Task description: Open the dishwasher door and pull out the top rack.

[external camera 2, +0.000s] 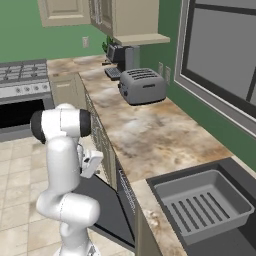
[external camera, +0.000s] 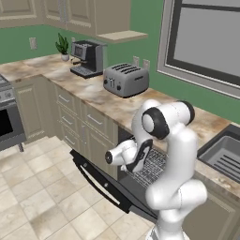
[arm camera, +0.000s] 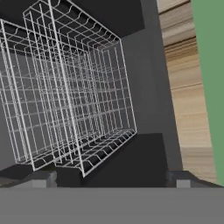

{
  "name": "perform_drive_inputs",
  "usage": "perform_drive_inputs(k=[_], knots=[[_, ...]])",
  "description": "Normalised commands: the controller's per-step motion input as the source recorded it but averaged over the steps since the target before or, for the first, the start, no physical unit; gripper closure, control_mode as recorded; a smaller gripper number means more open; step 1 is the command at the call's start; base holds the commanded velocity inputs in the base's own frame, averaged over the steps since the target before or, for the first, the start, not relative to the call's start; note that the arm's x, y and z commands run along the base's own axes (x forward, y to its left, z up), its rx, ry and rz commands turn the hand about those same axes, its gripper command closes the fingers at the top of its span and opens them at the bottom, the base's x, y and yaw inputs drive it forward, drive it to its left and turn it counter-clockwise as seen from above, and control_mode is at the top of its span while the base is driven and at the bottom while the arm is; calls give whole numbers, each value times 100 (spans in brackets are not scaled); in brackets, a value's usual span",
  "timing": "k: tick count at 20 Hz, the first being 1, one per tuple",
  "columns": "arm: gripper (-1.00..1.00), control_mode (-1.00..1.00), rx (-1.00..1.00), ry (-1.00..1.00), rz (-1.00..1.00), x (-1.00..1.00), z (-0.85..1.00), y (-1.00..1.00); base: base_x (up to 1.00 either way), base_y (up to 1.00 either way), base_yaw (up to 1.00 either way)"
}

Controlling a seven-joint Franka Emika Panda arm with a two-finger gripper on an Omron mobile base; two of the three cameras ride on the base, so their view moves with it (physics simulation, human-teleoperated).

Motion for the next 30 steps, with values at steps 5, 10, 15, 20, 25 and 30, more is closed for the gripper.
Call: perform_drive_inputs(k=[5, 10, 15, 20, 25, 30], knots=[[-100, -100, -1, 4, 0, 43, -26, -16, 0, 0, 0], [-100, -100, -2, 5, 0, 36, -30, -8, 0, 0, 0], [-100, -100, -5, 4, 0, 28, -39, 0, 0, 0, 0], [-100, -100, -5, 2, 0, 30, -32, -5, 0, 0, 0], [-100, -100, -2, 2, 0, 35, -17, -13, 0, 0, 0], [-100, -100, 0, 2, 0, 27, -7, -15, 0, 0, 0]])
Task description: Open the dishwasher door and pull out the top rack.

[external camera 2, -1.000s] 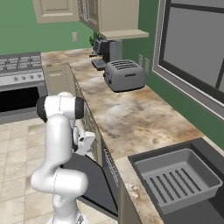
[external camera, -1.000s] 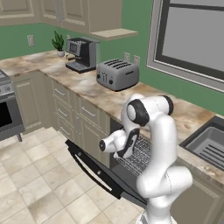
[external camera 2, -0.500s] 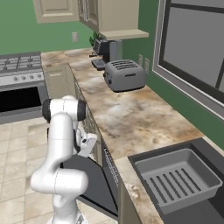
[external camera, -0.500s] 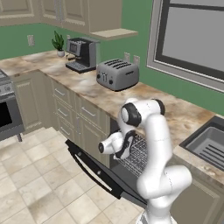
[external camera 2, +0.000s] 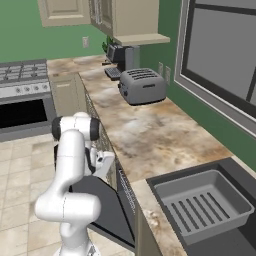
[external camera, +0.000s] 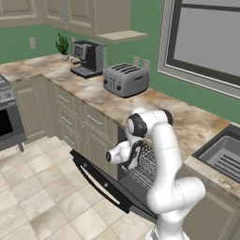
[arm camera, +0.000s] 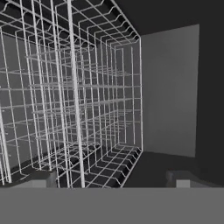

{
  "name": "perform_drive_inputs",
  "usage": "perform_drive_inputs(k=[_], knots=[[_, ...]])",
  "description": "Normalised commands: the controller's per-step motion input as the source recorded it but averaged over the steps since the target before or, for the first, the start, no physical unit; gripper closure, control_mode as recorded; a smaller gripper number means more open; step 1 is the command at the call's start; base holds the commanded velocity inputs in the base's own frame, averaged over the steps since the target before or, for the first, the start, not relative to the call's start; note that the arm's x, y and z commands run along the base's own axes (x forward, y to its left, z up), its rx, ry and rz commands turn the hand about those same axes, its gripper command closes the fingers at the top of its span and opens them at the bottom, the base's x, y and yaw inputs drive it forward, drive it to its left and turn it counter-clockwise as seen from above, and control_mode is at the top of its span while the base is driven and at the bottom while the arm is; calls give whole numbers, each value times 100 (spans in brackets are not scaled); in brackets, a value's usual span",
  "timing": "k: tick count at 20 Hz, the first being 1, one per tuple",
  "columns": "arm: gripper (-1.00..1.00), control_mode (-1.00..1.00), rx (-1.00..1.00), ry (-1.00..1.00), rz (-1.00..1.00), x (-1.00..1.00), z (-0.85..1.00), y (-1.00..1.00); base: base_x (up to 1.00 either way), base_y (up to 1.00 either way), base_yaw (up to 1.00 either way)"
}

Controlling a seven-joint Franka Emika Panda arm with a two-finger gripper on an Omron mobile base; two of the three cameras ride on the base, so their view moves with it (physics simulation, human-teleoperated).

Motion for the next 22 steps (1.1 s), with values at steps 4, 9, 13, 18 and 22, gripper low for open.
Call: perform_drive_inputs(k=[4, 9, 13, 18, 22], knots=[[-100, -100, 0, 5, 0, 26, -22, -11, 0, 0, 0], [-100, -100, 0, 5, 0, 25, -24, -10, 0, 0, 0], [-100, -100, 0, 5, 0, 24, -29, -11, 0, 0, 0], [-100, -100, 0, 4, 0, 22, -26, -9, 0, 0, 0], [-100, -100, 0, 3, 0, 21, -23, -7, 0, 0, 0]])
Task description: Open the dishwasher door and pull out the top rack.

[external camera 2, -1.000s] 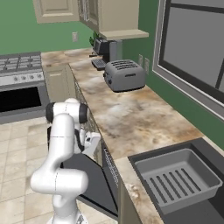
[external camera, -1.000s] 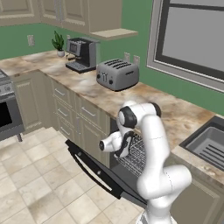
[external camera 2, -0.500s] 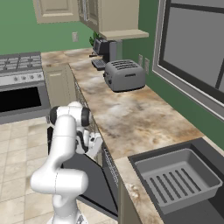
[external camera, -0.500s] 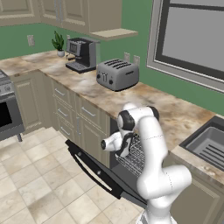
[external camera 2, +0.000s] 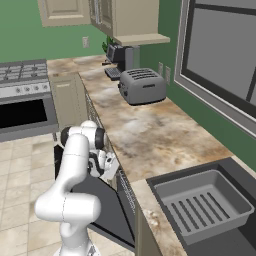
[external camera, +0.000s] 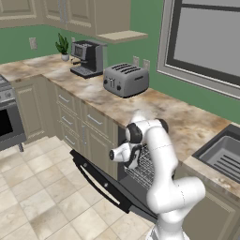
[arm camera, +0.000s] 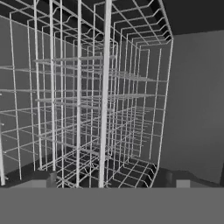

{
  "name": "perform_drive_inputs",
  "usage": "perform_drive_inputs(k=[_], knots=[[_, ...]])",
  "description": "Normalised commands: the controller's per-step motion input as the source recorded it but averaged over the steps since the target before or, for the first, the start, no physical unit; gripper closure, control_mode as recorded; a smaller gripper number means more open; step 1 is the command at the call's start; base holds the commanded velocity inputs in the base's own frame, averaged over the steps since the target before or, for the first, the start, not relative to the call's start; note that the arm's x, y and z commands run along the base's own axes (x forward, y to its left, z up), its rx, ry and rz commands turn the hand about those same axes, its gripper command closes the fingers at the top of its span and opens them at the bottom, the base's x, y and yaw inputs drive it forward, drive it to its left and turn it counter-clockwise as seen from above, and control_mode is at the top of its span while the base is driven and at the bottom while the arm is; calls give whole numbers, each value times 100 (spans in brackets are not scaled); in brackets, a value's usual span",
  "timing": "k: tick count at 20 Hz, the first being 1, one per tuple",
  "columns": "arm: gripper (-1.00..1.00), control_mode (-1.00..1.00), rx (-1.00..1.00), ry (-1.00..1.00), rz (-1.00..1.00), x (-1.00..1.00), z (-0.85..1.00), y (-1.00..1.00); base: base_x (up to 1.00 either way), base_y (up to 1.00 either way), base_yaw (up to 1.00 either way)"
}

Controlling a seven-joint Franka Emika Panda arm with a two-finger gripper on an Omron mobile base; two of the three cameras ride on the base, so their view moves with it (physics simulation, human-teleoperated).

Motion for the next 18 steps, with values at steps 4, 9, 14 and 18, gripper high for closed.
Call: perform_drive_inputs(k=[4, 9, 14, 18], knots=[[-100, -100, 0, 3, 0, 22, -22, -7, 0, 0, 0], [-100, -100, 0, 3, 0, 22, -20, -9, 0, 0, 0], [-100, -100, 0, 3, 0, 22, -30, -10, 0, 0, 0], [-100, -100, 0, 3, 0, 25, -32, -10, 0, 0, 0]])
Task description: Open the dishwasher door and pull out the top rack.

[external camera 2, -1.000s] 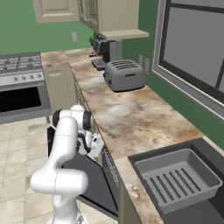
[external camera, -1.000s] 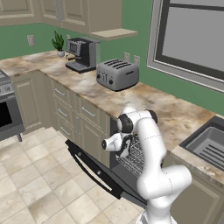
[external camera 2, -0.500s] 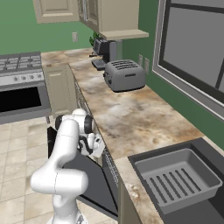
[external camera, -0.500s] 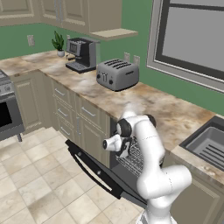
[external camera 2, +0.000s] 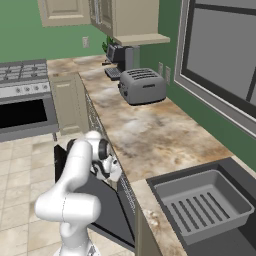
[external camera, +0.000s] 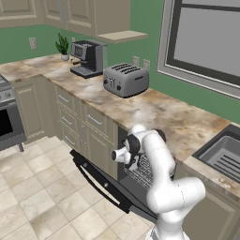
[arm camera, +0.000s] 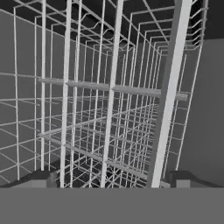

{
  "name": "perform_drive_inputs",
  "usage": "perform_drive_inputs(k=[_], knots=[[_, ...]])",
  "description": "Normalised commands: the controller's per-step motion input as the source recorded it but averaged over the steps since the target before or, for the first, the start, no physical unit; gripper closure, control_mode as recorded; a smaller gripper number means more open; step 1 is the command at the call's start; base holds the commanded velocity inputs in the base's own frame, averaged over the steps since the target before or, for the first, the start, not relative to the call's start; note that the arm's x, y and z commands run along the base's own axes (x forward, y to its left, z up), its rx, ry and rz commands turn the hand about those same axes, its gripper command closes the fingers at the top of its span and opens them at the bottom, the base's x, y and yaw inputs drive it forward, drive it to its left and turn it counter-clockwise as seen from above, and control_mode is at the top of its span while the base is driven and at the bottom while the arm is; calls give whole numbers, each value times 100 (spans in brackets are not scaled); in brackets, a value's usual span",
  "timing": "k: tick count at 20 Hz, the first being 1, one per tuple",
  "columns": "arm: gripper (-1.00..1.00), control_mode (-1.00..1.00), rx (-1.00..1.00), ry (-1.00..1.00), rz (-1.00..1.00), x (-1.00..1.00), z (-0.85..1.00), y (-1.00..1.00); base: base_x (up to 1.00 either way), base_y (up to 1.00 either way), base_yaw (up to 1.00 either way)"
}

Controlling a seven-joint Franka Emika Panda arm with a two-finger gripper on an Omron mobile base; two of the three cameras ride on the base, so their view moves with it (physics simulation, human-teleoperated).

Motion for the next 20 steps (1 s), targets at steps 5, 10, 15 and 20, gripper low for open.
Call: perform_drive_inputs(k=[5, 10, 15, 20], knots=[[-100, -100, 0, 2, 0, 24, -30, -10, 0, 0, 0], [-100, -100, 0, 0, 0, 24, -30, -9, 0, 0, 0], [-100, -100, 0, 1, 0, 20, -31, -11, 0, 0, 0], [-100, -100, 9, 7, 0, 1, -37, -4, 0, 0, 0]])
